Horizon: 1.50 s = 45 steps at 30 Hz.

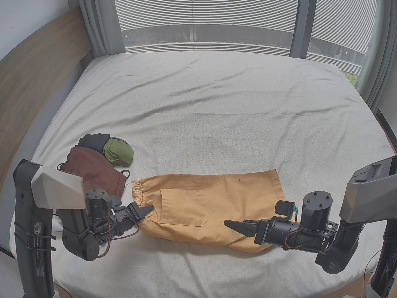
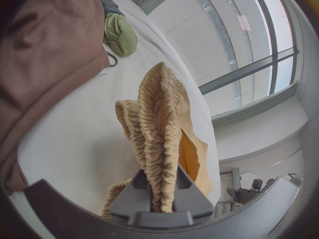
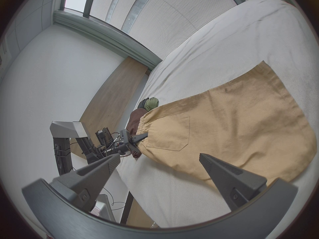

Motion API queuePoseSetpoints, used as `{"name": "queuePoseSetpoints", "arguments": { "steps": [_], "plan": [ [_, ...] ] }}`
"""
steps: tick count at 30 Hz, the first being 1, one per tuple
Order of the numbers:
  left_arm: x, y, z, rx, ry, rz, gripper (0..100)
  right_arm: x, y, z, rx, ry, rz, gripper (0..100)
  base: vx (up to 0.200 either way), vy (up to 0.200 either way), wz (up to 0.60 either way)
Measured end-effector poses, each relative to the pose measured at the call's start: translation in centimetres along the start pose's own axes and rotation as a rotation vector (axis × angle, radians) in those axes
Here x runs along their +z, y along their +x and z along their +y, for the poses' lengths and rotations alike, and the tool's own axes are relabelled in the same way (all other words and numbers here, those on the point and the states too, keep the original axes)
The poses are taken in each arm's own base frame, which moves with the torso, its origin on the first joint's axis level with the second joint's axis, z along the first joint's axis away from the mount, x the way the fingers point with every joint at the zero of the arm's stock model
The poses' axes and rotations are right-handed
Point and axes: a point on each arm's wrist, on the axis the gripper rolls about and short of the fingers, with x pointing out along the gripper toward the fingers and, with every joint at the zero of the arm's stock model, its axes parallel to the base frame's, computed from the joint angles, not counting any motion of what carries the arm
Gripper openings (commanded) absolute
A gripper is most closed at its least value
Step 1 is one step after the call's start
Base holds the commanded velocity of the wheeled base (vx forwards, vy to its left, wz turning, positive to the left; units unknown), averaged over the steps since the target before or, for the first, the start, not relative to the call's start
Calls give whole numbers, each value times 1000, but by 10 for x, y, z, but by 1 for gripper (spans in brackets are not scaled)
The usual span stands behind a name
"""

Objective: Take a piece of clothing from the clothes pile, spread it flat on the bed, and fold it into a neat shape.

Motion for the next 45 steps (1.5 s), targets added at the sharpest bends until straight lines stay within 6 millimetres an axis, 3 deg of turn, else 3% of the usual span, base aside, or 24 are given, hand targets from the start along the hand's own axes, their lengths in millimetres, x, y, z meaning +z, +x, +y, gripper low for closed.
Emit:
{"name": "queuePoseSetpoints", "arguments": {
  "steps": [8,24,30,45],
  "plan": [
    [22,-22,9,1,16,-27,0,0,0,-1,-1,0,-2,100,0,0,0],
    [29,-29,13,19,56,-44,0,1,0,-1,-2,1,-4,100,0,0,0],
    [28,-29,-4,-25,73,-43,0,2,0,-2,-6,2,-10,100,0,0,0],
    [-10,-16,-56,-160,133,57,0,13,-5,-13,-34,13,-48,100,0,0,0]
  ]
}}
